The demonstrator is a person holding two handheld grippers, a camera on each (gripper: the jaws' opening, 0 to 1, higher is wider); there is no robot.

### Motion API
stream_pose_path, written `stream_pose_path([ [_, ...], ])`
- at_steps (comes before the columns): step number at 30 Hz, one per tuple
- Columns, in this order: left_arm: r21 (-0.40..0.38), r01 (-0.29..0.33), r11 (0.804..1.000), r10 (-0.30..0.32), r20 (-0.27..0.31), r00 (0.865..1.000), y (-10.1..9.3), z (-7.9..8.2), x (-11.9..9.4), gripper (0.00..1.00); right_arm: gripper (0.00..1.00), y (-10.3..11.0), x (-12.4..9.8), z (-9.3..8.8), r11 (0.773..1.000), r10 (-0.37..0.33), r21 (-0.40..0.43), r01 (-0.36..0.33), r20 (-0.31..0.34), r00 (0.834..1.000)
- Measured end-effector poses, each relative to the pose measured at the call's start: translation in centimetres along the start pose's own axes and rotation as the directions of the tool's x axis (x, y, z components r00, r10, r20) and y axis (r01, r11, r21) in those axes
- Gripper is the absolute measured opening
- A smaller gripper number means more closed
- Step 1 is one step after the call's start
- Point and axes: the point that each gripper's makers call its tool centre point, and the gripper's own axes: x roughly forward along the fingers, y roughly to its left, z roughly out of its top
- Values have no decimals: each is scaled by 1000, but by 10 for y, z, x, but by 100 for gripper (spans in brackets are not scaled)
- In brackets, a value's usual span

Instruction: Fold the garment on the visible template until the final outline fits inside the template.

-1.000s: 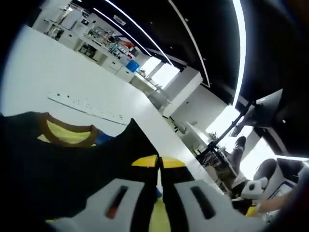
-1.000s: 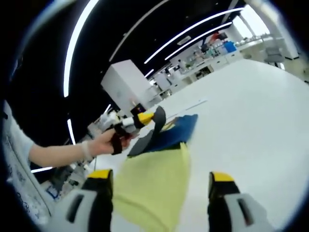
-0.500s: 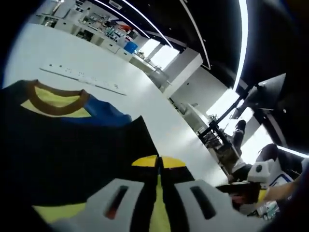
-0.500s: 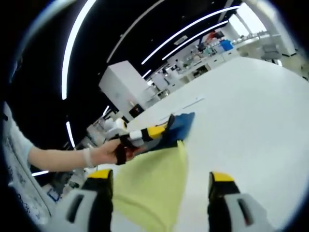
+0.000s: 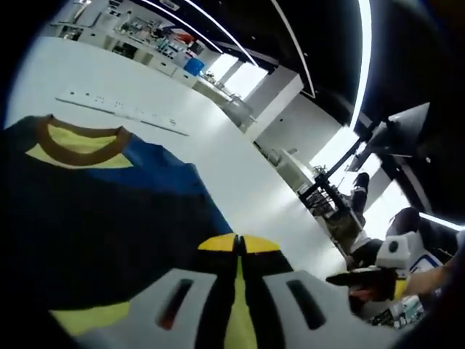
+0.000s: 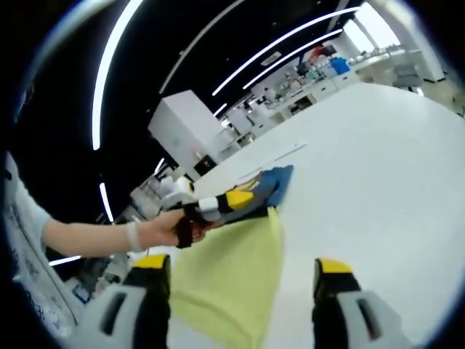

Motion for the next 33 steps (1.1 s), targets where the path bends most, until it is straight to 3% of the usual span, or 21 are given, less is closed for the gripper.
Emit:
stream_pose_path([
  [6,24,4,1000,-5,13,1000,3,5,-1,17,81,0,1,1,1000,0,1,0,1,1000],
  [10,27,10,1000,-11,23,1000,2,9,-3,49,81,1,2,2,1000,2,-2,-2,-1,1000],
  [13,56,2,998,-3,22,1000,3,11,-4,68,81,1,3,2,1000,4,-8,-4,-8,1000],
  [20,135,-20,991,19,4,1000,2,11,-11,98,81,7,5,4,1000,9,-25,-9,-15,1000],
  [23,193,14,981,-11,-19,1000,-5,10,-16,99,81,9,6,7,999,7,-35,-7,-9,1000],
  [33,287,19,958,-3,-55,998,-9,14,-40,99,82,15,8,16,996,9,-84,-10,-15,1000],
])
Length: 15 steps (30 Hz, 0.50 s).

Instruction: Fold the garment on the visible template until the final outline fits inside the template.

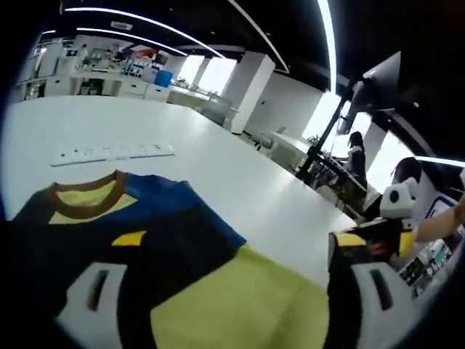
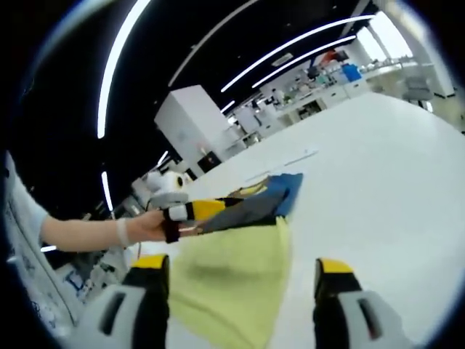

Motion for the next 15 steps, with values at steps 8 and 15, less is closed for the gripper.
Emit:
stream_pose_path([
  [8,18,-39,999,39,16,999,8,11,-22,98,80,-1,3,7,998,-17,-58,16,-15,1000],
  [15,33,-120,992,120,19,993,32,8,-66,95,78,5,8,9,994,-12,-105,10,-26,1000],
])
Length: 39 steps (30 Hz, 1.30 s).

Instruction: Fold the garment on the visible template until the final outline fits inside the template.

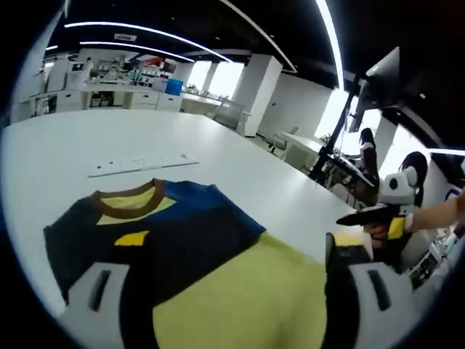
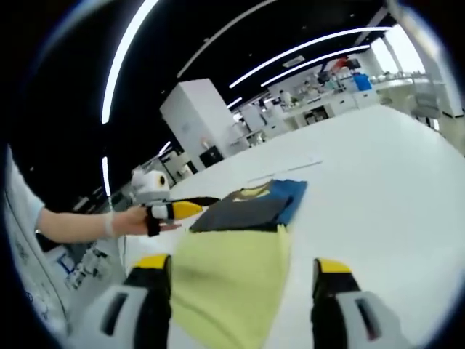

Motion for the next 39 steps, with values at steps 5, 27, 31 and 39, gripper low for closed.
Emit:
stream_pose_path([
  [5,-7,-43,999,43,1,999,19,-6,-28,95,77,1,4,-4,999,1,-37,-2,-27,1000],
  [27,231,-82,970,130,-200,971,20,-77,-127,91,75,-8,2,-34,970,-31,-242,-20,-208,978],
  [31,224,-70,972,119,-213,970,9,-86,-138,89,74,-7,-3,-45,962,-41,-270,-27,-242,969],
  [39,207,-33,978,92,-281,955,-4,-113,-167,86,69,-8,-10,-61,955,-48,-293,-42,-294,954],
])
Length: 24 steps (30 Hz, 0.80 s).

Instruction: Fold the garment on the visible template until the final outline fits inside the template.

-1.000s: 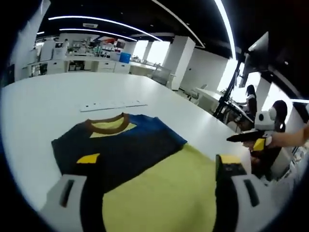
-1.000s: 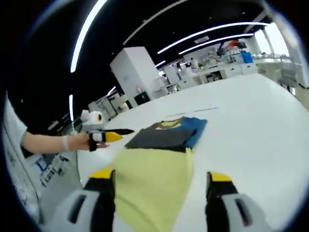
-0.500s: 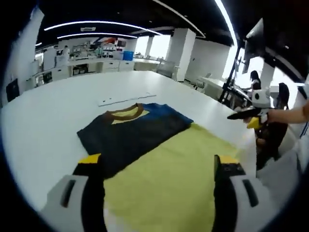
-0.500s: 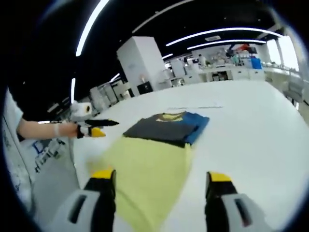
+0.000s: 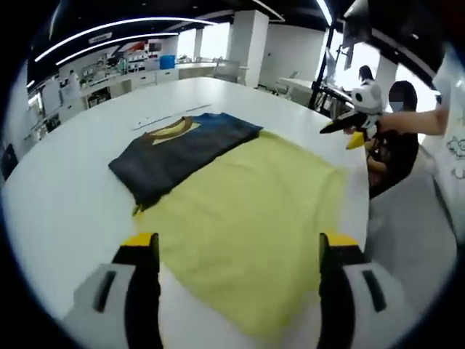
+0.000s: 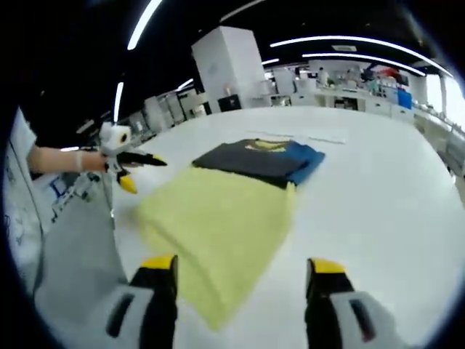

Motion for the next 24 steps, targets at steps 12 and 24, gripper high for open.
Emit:
stream_pose_path([
  [12,-116,71,991,-83,-101,991,-17,-51,-26,68,55,20,-1,-39,998,49,28,-47,-88,995],
  [24,-193,38,980,-66,-141,988,-17,-82,-38,49,43,30,-2,-57,995,74,72,-66,-115,991],
])
